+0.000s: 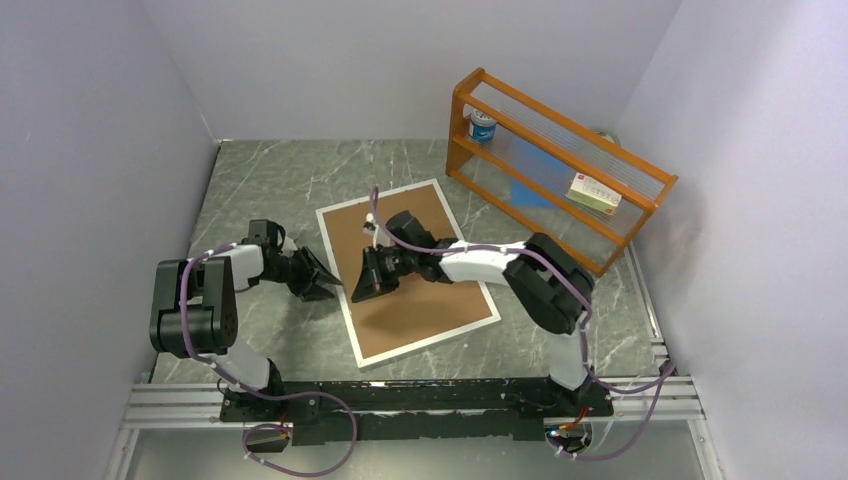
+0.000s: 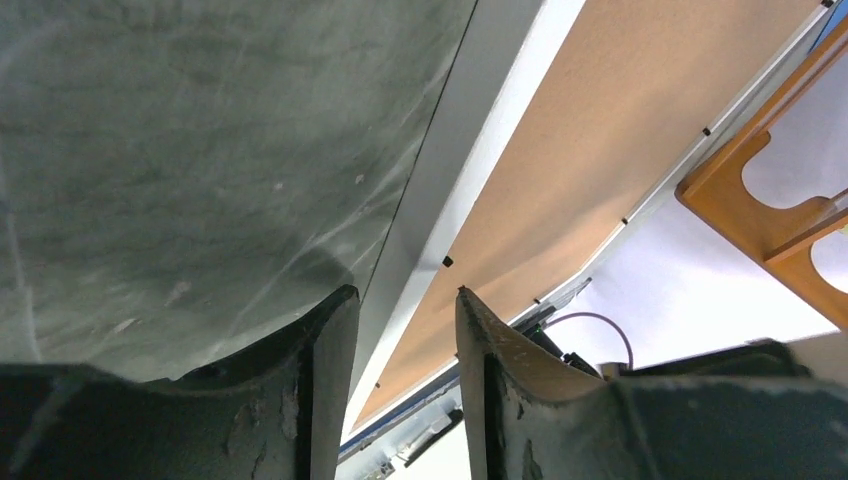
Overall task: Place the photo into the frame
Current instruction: Adjust the photo frame at the center of the board, then install the photo frame at the center of the board.
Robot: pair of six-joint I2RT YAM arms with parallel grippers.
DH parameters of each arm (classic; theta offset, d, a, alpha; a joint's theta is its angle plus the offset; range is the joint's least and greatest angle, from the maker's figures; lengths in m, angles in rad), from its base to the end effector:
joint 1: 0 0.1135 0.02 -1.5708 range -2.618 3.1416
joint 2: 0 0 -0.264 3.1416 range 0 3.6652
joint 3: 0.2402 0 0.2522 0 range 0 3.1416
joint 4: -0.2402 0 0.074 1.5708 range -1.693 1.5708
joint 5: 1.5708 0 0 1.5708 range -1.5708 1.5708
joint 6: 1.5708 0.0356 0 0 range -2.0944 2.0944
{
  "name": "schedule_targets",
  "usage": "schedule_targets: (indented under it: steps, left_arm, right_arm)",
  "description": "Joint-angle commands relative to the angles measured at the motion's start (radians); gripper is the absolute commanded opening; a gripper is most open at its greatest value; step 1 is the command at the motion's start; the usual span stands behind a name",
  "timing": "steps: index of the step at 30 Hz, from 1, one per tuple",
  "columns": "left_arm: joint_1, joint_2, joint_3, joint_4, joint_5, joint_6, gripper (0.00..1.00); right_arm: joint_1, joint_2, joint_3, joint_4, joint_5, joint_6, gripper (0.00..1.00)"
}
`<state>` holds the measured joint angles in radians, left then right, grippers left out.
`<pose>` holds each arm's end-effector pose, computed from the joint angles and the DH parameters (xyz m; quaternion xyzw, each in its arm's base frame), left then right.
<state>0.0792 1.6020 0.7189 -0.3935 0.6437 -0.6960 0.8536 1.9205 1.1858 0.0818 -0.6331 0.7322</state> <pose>0.2607 -0.0007 0.1281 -0.3118 0.8863 -0.3404 0.0375 0.2563 0.3259 0.1794 -0.1893 0.8420 0.4958 0.0966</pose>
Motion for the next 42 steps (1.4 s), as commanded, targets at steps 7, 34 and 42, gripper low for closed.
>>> schedule_targets:
  steps: [7, 34, 42]
  left_arm:
    - [-0.008, -0.017, -0.062, 0.057, 0.048, -0.002, 0.28]
    - [-0.05, 0.077, -0.068, -0.026, -0.136, 0.038, 0.1]
    - [-0.051, 0.07, -0.065, -0.037, -0.142, 0.037, 0.08]
  right_arm:
    - [0.097, 0.15, -0.034, 0.309, -0.088, 0.256, 0.0]
    - [0.044, 0.171, -0.151, 0.096, 0.093, 0.214, 0.0]
    - [0.033, 0.178, -0.193, -0.013, 0.19, 0.128, 0.14]
